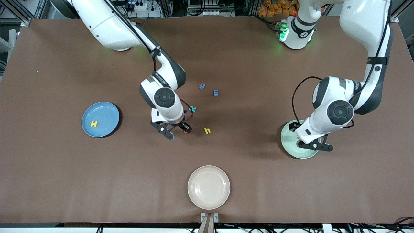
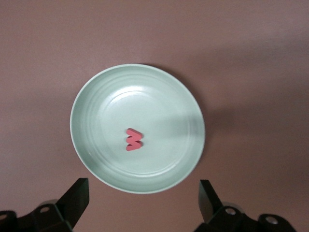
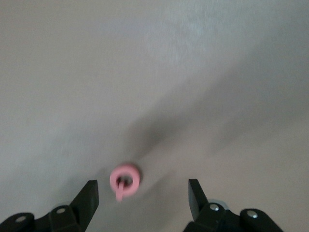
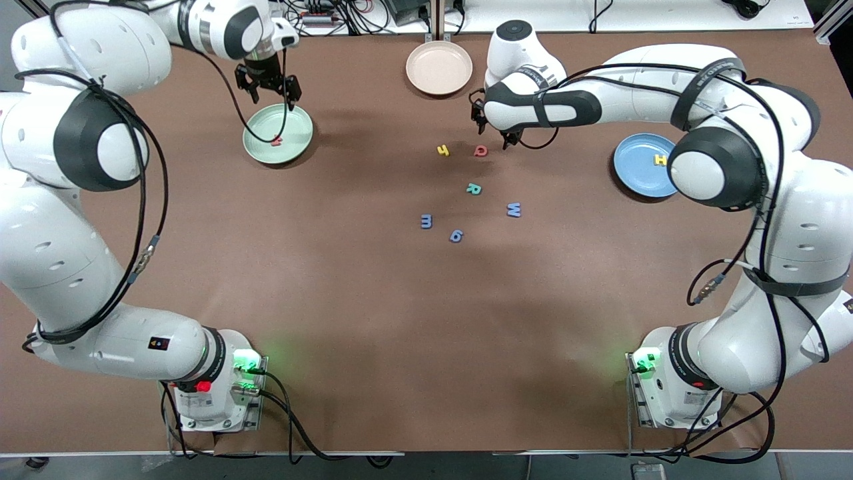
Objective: Sort uppercase to blue plate, lowercase to green plate
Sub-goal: 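Grasp the pink Q with the right gripper while the left gripper releases m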
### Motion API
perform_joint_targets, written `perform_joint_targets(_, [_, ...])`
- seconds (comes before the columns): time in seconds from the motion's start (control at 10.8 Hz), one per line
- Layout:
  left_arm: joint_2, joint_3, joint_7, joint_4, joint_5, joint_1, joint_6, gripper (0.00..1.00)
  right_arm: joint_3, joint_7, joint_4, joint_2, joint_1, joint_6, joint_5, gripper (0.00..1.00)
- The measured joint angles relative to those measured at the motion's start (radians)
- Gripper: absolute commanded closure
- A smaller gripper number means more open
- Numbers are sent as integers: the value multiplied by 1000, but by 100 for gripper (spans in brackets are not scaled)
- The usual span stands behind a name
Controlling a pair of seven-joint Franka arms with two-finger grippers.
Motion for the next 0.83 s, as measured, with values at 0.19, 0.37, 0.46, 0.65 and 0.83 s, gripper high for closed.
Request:
perform_joint_targets(0.19, [-21, -24, 0, 46, 0, -2, -74, 0, -7, 0, 32, 57, 12, 52, 0, 20])
perform_joint_targets(0.37, [-30, -46, 0, 58, 0, -3, -103, 0, -11, 6, 58, 98, 35, 65, 0, 20])
perform_joint_targets(0.46, [-31, -54, 0, 59, 0, -3, -107, 0, -12, 9, 63, 105, 37, 65, 0, 21])
perform_joint_targets(0.65, [-33, -74, -3, 63, 0, -3, -115, 0, -12, 16, 68, 111, 39, 64, 0, 28])
perform_joint_targets(0.83, [-40, -112, -51, 71, 0, -2, -144, 0, -12, 20, 68, 112, 42, 63, 1, 32])
